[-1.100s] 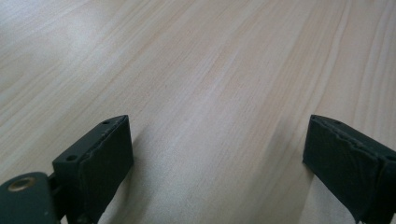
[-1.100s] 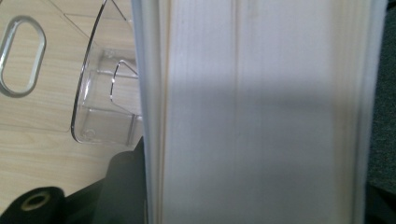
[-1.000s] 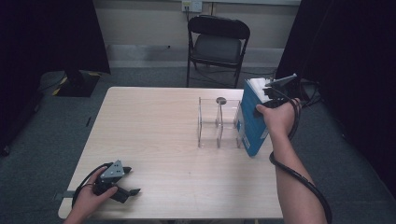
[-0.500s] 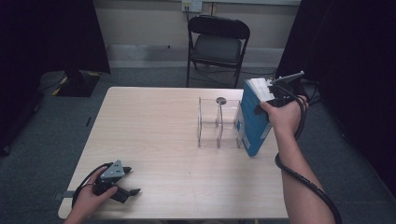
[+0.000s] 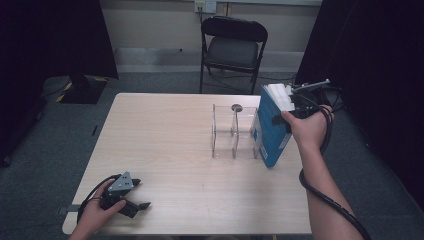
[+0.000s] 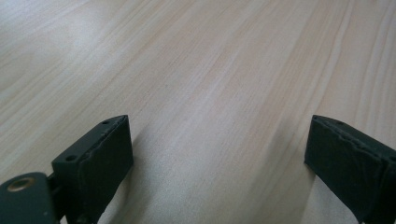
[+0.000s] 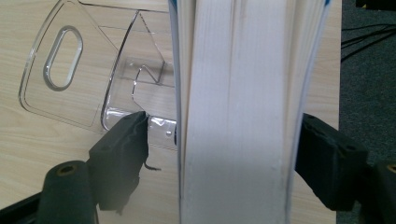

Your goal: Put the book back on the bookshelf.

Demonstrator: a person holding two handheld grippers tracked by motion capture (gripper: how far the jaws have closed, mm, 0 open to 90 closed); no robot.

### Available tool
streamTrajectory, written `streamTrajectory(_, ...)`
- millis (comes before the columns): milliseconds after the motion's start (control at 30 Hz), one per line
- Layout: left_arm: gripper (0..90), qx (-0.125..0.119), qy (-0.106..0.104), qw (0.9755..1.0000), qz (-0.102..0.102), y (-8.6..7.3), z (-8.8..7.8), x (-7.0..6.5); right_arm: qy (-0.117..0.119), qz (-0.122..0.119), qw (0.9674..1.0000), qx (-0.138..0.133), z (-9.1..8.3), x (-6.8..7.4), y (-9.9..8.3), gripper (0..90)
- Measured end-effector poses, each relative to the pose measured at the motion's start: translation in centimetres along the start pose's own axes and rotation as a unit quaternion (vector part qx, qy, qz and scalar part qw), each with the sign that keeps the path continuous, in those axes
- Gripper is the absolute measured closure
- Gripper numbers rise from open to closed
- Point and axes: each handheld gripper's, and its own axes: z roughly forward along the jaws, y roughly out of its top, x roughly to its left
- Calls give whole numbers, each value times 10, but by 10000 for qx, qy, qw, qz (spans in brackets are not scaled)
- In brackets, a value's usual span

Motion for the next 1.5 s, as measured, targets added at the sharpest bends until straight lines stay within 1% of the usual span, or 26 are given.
streamTrajectory(33, 63, 17, -3, 10000, 21, 0, 0, 0, 54, 29, 10000, 11, -1, -1, -1, 218)
streamTrajectory(100, 60, 2, -17, 10000, -6, 0, 1, 0, 126, 79, 9999, 16, -4, -2, -5, 215)
streamTrajectory(167, 60, 4, -5, 10000, 20, 0, 0, 0, 174, 86, 9998, -46, -7, -4, -8, 212)
streamTrajectory(267, 59, 28, -6, 10000, -4, 0, 0, 0, 261, 105, 9995, -111, -8, -7, -13, 209)
streamTrajectory(300, 59, 47, 3, 10000, -2, 0, 0, 0, 320, 81, 9994, -136, -8, -8, -15, 207)
streamTrajectory(367, 57, 44, 5, 10000, 1, 0, 0, -1, 442, -45, 9989, -177, -8, -8, -19, 180)
streamTrajectory(400, 56, 46, 5, 10000, 2, 0, 0, -1, 485, -68, 9986, -176, -8, -9, -21, 166)
streamTrajectory(500, 56, 47, 6, 10000, 1, 0, 0, -1, 599, -95, 9980, -157, -7, -10, -28, 172)
streamTrajectory(533, 56, 47, 6, 10000, 1, 0, 0, -1, 589, -133, 9981, -139, -7, -11, -30, 173)
streamTrajectory(567, 55, 55, 36, 10000, 47, 1, 0, 0, 548, -172, 9983, -128, -7, -11, -33, 175)
streamTrajectory(600, 54, 60, 37, 10000, 46, 1, 0, 0, 550, -171, 9983, -129, -7, -11, -34, 176)
streamTrajectory(633, 54, 62, 11, 10000, 1, 1, 0, -1, 556, -186, 9982, -112, -7, -11, -36, 176)
streamTrajectory(700, 54, 29, 61, 10000, 44, 0, 0, -1, 565, -246, 9981, -91, -8, -11, -39, 176)
streamTrajectory(733, 54, 36, 31, 10000, 0, 0, 0, -1, 558, -273, 9981, -52, -8, -10, -40, 181)
streamTrajectory(833, 54, 25, 32, 10000, -4, 0, 1, -1, 529, -377, 9979, -17, -9, -8, -43, 178)
streamTrajectory(867, 54, 30, 47, 10000, 24, 0, 0, -1, 518, -388, 9979, -24, -9, -8, -44, 178)
streamTrajectory(900, 54, 32, 30, 10000, -4, 0, 0, -1, 527, -413, 9978, -12, -9, -7, -46, 178)
streamTrajectory(933, 54, 36, 55, 10000, 40, 0, 0, -1, 540, -431, 9976, 12, -9, -7, -48, 177)
streamTrajectory(1033, 54, 37, 28, 10000, 1, 0, 0, -1, 526, -504, 9973, 118, -7, -5, -52, 180)
streamTrajectory(1067, 53, 27, 43, 10000, 25, 0, 0, -1, 538, -549, 9969, 141, -6, -5, -54, 180)
streamTrajectory(1100, 53, 43, 32, 10000, 28, 0, 0, -1, 514, -558, 9970, 147, -5, -5, -55, 180)
streamTrajectory(1200, 53, 40, 28, 10000, 26, 0, 0, -1, 548, -625, 9964, 158, -2, -4, -60, 181)
streamTrajectory(1400, 52, 42, 17, 10000, 14, 0, 0, -1, 611, -751, 9950, 263, 4, 1, -71, 181)
streamTrajectory(1500, 52, 18, 6, 10000, 10, 0, 0, -1, 626, -753, 9949, 260, 7, 0, -75, 181)
